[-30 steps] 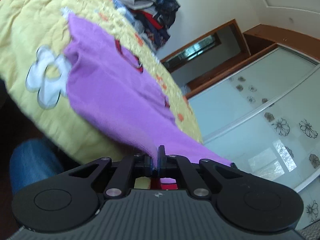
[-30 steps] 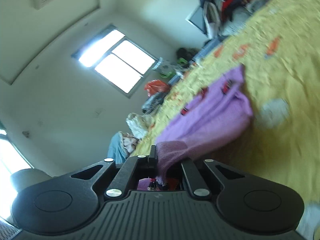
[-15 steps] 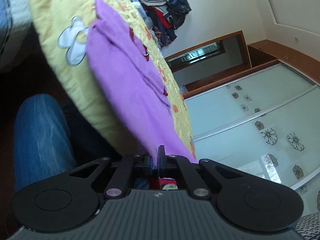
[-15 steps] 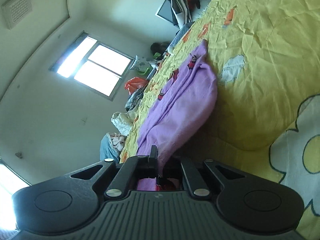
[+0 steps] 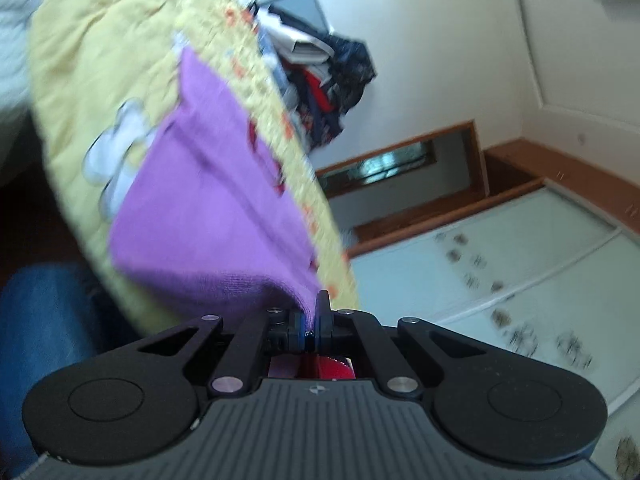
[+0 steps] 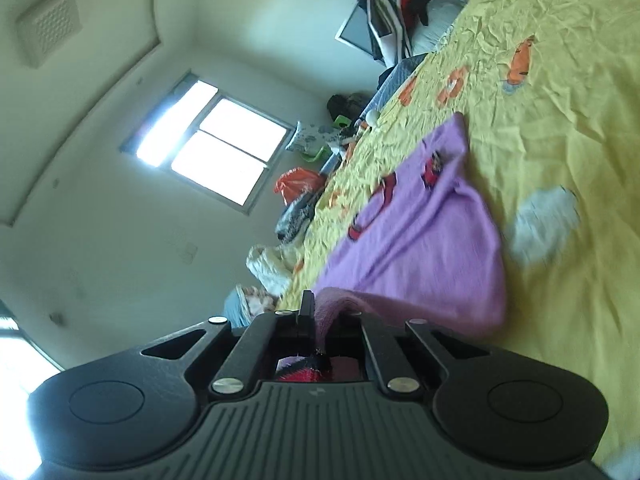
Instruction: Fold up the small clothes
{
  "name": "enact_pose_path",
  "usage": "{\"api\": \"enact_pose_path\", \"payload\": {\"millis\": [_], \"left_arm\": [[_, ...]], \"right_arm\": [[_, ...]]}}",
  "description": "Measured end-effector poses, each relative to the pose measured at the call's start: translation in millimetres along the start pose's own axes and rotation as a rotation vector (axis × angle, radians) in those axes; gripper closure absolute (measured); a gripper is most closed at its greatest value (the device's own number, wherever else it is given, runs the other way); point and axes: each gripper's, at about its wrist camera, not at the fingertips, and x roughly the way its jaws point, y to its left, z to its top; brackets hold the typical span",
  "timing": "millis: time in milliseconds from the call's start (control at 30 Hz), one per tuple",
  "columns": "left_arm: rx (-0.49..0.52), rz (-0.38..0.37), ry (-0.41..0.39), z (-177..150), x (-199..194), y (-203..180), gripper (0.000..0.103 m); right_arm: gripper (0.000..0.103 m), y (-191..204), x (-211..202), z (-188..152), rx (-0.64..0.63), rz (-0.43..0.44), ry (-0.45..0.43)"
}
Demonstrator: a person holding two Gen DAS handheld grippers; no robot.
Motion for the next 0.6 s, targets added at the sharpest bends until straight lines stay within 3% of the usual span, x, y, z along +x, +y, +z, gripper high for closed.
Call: {"api": "enact_pose_path", "payload": {"millis": [100, 400, 600], "left_arm": [[-0.005, -0.011, -0.059, 24, 18, 1, 0.1], [-0.095, 0.061, -0.171, 83, 85, 41, 0.1], [-0.134, 0.089, -0.203, 119, 109, 53, 0.1]], "right_arm": [[0.099, -16, 22, 27, 0.047, -0.011, -0.008], [0.099, -89, 112, 84, 0.254, -0.07, 0.015], [0.099, -96, 145, 105, 0.301, -0.033, 0.009]]}}
